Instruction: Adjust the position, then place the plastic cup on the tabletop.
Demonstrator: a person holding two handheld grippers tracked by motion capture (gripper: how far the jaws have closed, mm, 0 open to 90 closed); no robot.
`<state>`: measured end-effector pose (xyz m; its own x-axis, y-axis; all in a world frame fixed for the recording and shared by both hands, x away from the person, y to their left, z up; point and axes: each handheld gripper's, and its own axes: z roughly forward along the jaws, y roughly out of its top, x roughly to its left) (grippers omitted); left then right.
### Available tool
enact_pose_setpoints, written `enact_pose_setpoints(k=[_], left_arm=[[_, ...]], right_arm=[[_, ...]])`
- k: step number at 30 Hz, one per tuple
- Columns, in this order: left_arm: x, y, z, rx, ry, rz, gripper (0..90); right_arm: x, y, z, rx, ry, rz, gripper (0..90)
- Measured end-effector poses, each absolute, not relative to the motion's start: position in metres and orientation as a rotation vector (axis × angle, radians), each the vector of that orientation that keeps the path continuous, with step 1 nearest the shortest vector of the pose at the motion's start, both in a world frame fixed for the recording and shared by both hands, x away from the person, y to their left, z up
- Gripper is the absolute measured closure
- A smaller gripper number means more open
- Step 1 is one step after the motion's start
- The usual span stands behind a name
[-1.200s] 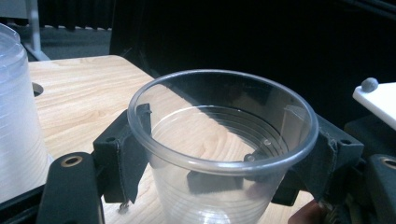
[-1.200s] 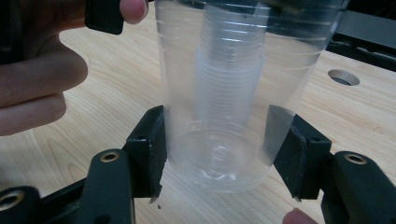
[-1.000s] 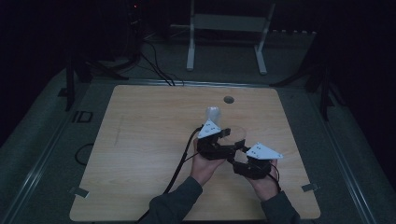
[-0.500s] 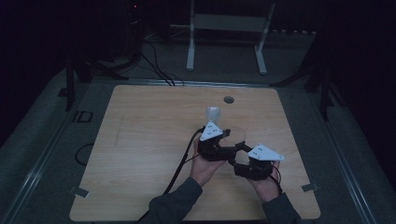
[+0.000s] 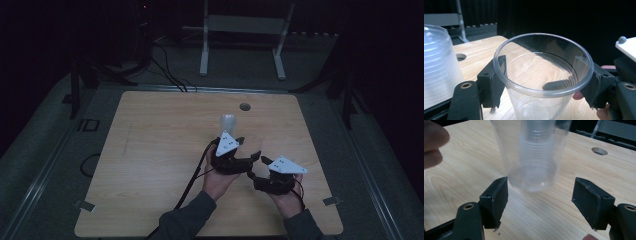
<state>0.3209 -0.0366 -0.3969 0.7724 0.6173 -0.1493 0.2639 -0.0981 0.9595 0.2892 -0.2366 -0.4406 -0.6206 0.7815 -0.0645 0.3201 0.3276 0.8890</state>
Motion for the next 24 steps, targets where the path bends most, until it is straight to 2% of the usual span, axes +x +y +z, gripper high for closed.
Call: enact_pose_setpoints(k=[24], left_arm=[[0.318,-0.032,-0.398,1.698,0.699,0.418,28.6]], right_arm=[[0.291,-0.251,-0.445,1.018,2.095,1.233,28.7]])
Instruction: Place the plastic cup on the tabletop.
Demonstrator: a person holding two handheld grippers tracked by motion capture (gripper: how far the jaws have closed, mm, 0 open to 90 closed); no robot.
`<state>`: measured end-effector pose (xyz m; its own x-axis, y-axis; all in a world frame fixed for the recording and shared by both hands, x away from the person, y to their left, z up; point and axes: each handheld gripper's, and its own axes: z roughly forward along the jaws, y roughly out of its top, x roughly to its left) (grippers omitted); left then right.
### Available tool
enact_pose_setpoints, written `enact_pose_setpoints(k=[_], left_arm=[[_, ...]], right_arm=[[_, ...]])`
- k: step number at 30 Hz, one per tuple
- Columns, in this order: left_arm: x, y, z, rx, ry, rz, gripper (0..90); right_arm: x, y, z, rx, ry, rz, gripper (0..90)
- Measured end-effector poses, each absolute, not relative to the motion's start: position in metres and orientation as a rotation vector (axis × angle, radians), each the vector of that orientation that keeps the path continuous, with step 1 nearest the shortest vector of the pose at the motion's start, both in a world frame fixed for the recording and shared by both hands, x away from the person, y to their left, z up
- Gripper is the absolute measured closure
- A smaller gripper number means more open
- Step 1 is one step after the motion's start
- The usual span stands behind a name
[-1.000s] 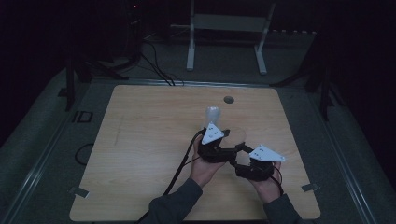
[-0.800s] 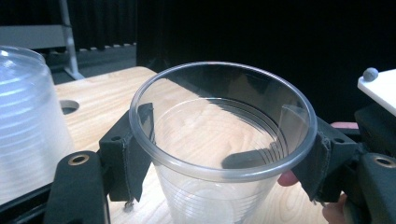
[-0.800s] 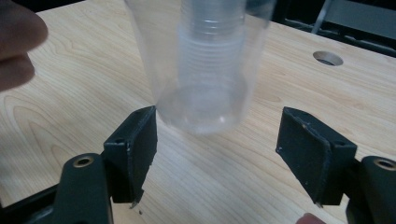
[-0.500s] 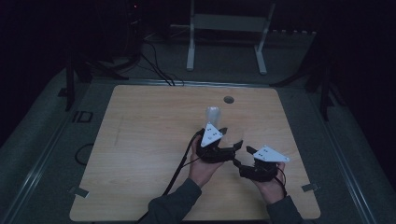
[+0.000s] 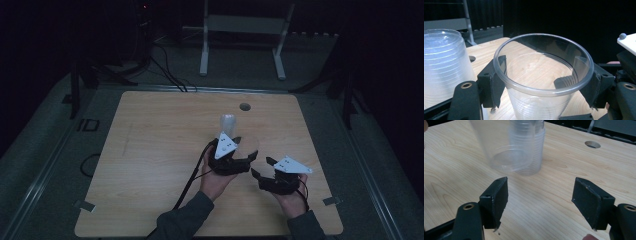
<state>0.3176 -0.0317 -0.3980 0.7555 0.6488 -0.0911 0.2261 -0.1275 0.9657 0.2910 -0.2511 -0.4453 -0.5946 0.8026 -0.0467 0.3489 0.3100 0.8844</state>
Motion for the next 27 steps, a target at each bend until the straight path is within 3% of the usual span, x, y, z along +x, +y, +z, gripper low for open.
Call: enact_pose_setpoints(k=[27], left_arm=[[0.3128,-0.0279,-0.4029,1.703,0.683,0.488,28.9]], right_arm=[[0.2919,-0.2598,-0.4457,1.042,2.076,1.223,28.7]])
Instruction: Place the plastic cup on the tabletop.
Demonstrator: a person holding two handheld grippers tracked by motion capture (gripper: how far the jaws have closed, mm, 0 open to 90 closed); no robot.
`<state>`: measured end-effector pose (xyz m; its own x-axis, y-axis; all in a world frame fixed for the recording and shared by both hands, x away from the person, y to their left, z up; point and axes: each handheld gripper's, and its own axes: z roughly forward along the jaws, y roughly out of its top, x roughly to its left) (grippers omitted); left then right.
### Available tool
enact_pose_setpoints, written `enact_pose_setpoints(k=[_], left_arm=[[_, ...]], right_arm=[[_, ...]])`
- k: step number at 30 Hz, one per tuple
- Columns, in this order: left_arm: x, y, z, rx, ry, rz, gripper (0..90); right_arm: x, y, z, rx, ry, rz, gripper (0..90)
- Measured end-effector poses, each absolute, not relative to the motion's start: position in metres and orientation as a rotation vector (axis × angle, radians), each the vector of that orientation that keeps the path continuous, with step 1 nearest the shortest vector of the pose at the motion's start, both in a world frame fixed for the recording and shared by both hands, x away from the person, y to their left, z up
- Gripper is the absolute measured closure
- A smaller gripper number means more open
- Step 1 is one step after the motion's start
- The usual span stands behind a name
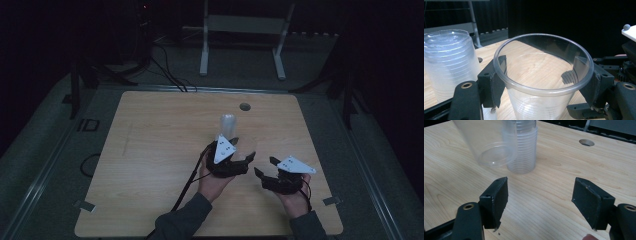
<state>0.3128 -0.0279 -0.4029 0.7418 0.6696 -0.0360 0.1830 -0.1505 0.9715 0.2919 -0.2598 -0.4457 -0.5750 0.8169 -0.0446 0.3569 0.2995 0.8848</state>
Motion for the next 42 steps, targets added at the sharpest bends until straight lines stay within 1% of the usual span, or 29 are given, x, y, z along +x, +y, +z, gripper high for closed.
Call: enact_pose_setpoints(k=[42], left_arm=[[0.315,-0.031,-0.426,1.688,0.665,0.495,28.8]], right_arm=[[0.292,-0.263,-0.445,1.053,2.068,1.225,28.7]])
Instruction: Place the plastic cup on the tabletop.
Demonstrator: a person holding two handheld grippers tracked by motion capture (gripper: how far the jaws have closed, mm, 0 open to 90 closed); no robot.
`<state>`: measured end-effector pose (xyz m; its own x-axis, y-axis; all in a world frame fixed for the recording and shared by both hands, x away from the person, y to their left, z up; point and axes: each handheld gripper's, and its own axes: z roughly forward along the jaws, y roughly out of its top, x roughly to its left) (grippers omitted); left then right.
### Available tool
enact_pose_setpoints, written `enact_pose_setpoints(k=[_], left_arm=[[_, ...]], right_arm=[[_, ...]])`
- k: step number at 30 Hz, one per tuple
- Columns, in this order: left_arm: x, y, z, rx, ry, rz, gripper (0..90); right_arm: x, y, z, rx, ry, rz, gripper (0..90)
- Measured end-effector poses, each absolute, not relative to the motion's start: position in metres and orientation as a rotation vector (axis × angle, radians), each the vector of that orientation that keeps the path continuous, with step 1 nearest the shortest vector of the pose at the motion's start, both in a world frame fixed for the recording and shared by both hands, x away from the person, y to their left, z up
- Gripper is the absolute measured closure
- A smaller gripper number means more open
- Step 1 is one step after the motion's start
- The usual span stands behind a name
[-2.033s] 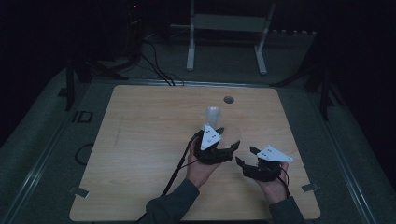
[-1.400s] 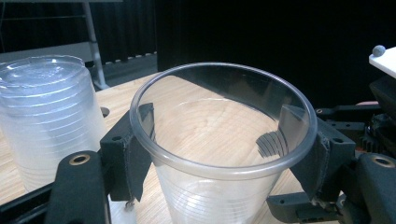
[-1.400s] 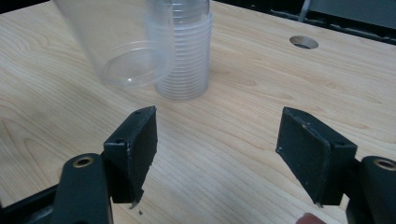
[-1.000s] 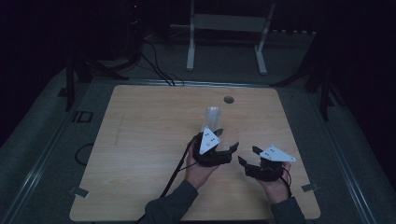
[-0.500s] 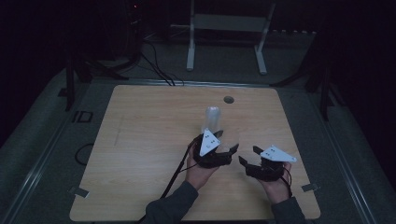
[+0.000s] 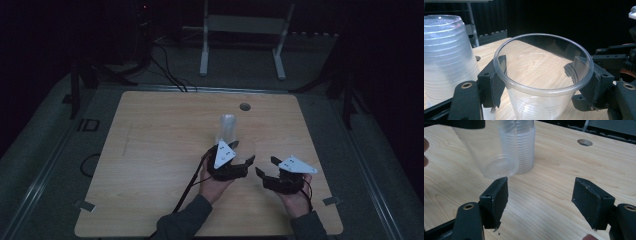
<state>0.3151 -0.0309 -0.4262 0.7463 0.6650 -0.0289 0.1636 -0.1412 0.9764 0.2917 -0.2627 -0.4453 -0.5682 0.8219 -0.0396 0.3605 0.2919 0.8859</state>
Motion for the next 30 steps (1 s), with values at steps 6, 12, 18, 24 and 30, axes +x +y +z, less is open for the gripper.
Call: enact_pose_setpoints(k=[6,12,18,24,30], left_arm=[[0.318,-0.032,-0.432,1.704,0.677,0.505,28.8],[0.320,-0.032,-0.436,1.705,0.689,0.506,28.7],[0.322,-0.032,-0.439,1.708,0.701,0.501,28.6],[0.323,-0.033,-0.444,1.712,0.710,0.502,28.6],[0.325,-0.034,-0.447,1.722,0.714,0.504,28.6]], right_arm=[[0.292,-0.262,-0.446,1.048,2.073,1.222,28.7],[0.292,-0.263,-0.446,1.051,2.070,1.221,28.8],[0.292,-0.264,-0.445,1.051,2.065,1.222,28.8],[0.291,-0.265,-0.445,1.057,2.063,1.222,28.7],[0.291,-0.265,-0.445,1.055,2.062,1.222,28.8]])
